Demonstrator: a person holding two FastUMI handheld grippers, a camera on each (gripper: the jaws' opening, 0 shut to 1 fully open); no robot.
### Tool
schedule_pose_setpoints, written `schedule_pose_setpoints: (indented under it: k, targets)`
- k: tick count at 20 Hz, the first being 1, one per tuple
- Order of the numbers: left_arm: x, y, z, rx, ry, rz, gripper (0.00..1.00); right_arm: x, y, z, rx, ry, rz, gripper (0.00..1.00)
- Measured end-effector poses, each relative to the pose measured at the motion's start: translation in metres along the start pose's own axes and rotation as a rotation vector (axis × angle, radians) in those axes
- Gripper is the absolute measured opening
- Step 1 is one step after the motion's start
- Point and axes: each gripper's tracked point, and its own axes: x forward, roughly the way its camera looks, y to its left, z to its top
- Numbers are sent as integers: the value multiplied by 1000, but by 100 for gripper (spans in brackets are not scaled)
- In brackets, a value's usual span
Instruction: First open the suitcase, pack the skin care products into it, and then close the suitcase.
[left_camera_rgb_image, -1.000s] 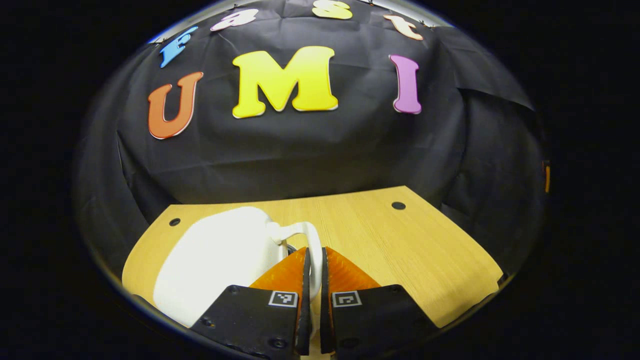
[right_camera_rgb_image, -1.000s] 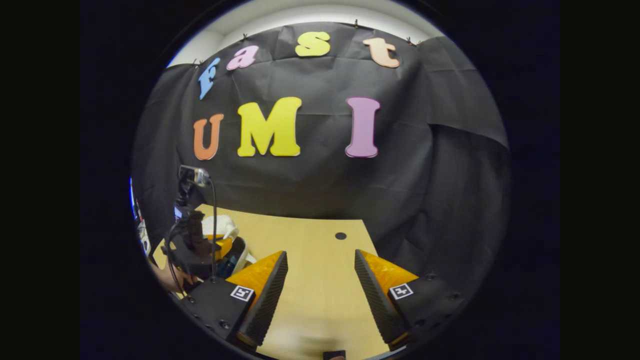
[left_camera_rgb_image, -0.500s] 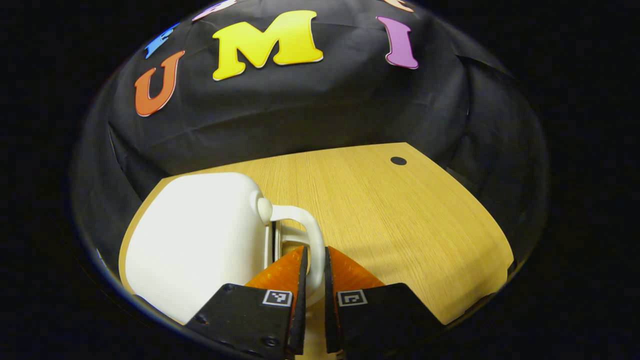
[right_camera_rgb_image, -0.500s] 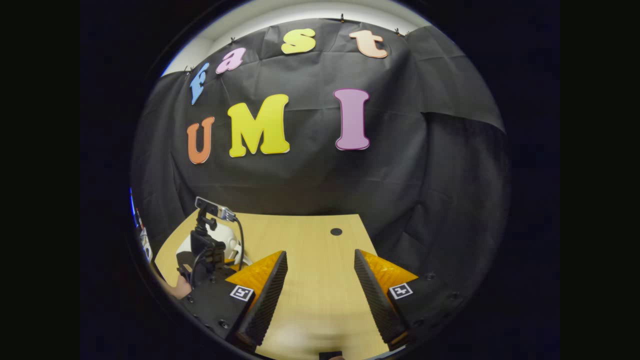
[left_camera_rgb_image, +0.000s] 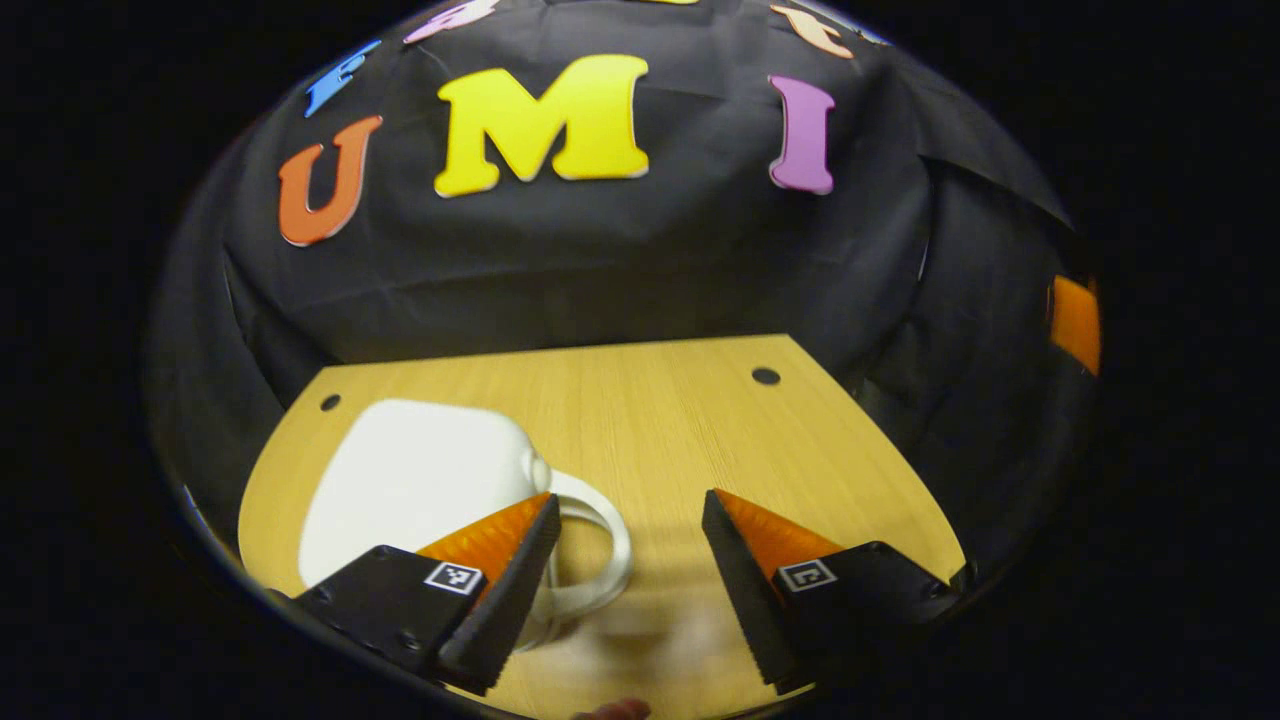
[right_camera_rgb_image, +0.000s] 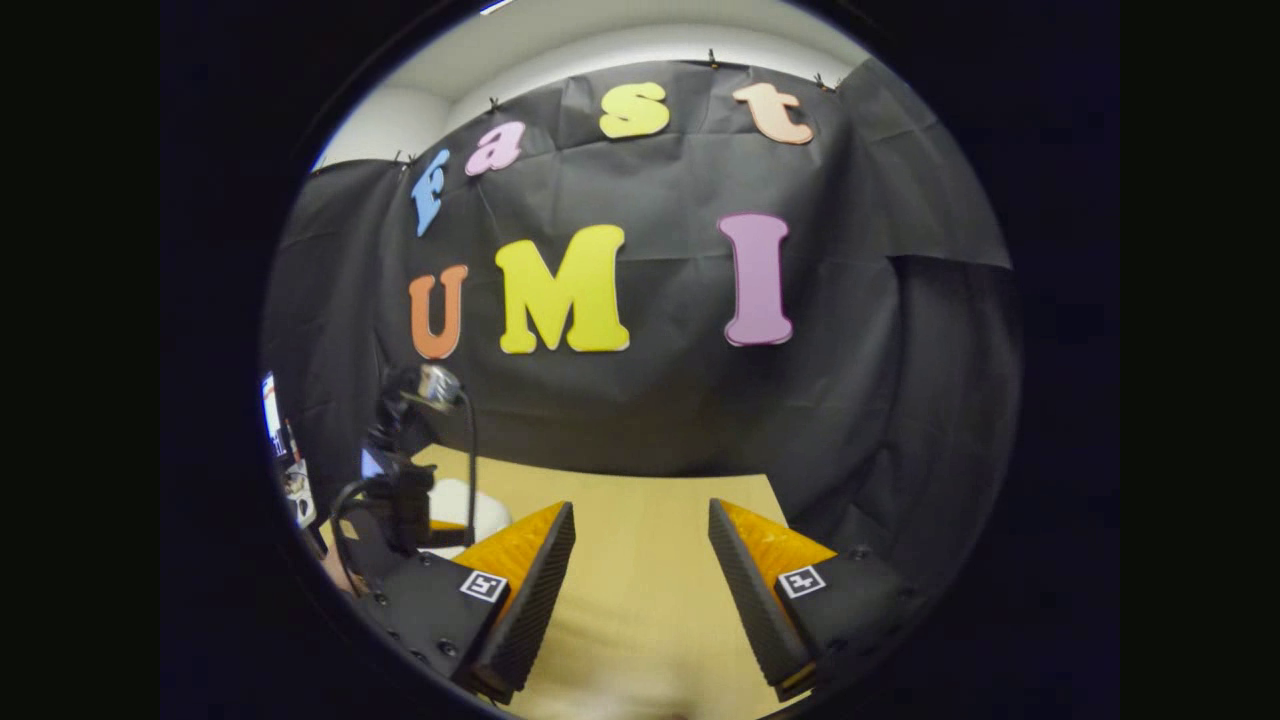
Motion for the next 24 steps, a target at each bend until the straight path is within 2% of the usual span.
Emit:
schedule_pose_setpoints:
  k: [1, 3, 5, 7, 10, 14, 24]
  targets:
    - [-12, 11, 29, -10, -76, 21, 96, 3, 5, 12, 4, -27, 5, 80]
    - [-35, 28, 82, -20, -216, 49, 97, 7, 21, 36, 19, -81, 24, 79]
    - [-55, 42, 114, -27, -313, 77, 97, 12, 35, 58, 21, -128, 31, 79]
    - [-78, 50, 139, -47, -371, 92, 96, 15, 46, 78, 32, -181, 26, 79]
    - [-100, 65, 161, -68, -443, 120, 96, 16, 51, 94, 43, -240, -22, 79]
    - [-118, 81, 167, -56, -481, 152, 96, 12, 57, 96, 63, -274, -78, 79]
    - [-127, 97, 160, -82, -477, 138, 96, 12, 81, 82, 40, -245, -69, 79]
